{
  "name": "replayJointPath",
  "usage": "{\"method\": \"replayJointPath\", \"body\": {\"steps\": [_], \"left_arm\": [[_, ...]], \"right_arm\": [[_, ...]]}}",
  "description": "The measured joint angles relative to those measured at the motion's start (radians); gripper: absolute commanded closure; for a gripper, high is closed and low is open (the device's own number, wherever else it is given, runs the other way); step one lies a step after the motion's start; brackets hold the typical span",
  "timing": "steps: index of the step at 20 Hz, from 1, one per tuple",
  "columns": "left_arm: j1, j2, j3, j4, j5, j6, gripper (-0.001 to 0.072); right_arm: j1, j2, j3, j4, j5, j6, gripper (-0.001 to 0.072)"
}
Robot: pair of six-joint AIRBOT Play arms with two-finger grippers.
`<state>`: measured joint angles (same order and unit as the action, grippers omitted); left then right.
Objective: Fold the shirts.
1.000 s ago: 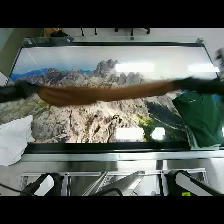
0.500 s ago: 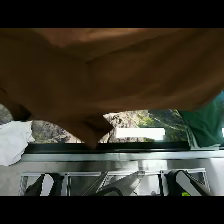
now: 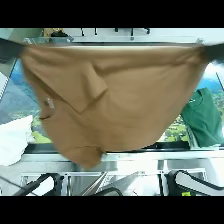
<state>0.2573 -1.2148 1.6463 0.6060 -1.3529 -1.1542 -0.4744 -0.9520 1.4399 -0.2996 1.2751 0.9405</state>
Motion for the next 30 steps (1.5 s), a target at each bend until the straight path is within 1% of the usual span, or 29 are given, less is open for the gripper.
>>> {"method": "replayJointPath", "body": {"steps": [2, 5, 8, 12, 16, 19, 21, 24, 27, 30], "left_arm": [[-0.089, -0.121, -0.076, 0.117, 0.061, 0.004, 0.069], [-0.133, -0.314, -0.121, 0.201, 0.169, -0.006, 0.0691], [-0.122, -0.48, -0.062, 0.224, 0.221, -0.018, 0.0691], [-0.109, -0.624, 0.122, 0.229, 0.21, -0.042, 0.0691], [-0.106, -0.677, 0.305, 0.229, 0.181, -0.071, 0.0691], [-0.106, -0.688, 0.362, 0.232, 0.155, -0.085, 0.069], [-0.108, -0.692, 0.345, 0.237, 0.142, -0.092, 0.069], [-0.106, -0.694, 0.283, 0.252, 0.132, -0.096, 0.0691], [-0.105, -0.694, 0.219, 0.32, 0.122, -0.122, 0.0691], [-0.107, -0.694, 0.159, 0.376, 0.138, -0.135, 0.069]], "right_arm": [[0.069, -0.096, -0.101, -0.035, -0.059, -0.049, 0.069], [0.14, -0.28, -0.158, -0.057, -0.167, -0.109, 0.0691], [0.171, -0.467, -0.095, -0.043, -0.221, -0.136, 0.069], [0.183, -0.627, 0.081, -0.014, -0.229, -0.128, 0.0691], [0.169, -0.664, 0.217, -0.013, -0.213, -0.101, 0.0691], [0.153, -0.667, 0.261, -0.022, -0.183, -0.081, 0.0691], [0.15, -0.673, 0.272, -0.059, -0.154, -0.06, 0.069], [0.15, -0.679, 0.279, -0.172, -0.102, -0.013, 0.0691], [0.151, -0.681, 0.262, -0.275, -0.05, 0.018, 0.0691], [0.154, -0.681, 0.204, -0.325, -0.047, 0.031, 0.0691]]}}
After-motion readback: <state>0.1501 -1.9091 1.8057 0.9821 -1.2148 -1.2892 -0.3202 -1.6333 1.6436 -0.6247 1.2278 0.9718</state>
